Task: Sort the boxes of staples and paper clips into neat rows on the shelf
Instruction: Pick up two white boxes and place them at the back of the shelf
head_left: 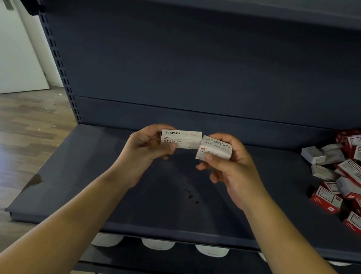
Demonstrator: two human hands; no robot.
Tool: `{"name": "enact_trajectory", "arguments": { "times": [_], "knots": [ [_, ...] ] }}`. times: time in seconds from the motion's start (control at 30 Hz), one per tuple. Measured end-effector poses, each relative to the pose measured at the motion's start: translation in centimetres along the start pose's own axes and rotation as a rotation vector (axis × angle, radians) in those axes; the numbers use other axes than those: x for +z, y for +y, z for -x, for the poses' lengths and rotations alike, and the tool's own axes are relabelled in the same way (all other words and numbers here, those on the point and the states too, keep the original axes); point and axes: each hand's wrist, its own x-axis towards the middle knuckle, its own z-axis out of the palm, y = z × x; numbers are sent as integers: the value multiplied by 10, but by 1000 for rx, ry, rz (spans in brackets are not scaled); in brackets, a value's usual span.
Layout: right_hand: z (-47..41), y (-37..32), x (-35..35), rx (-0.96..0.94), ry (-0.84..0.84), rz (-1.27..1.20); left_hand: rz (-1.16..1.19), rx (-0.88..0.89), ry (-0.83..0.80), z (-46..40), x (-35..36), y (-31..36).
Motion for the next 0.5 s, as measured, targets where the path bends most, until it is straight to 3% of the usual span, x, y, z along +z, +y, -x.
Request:
{"name": "enact_trajectory", "arguments": {
  "times": [0.5],
  "knots": [
    [1,1,3,-23,39,13,79,-62,22,4,4,4]
  ]
}}
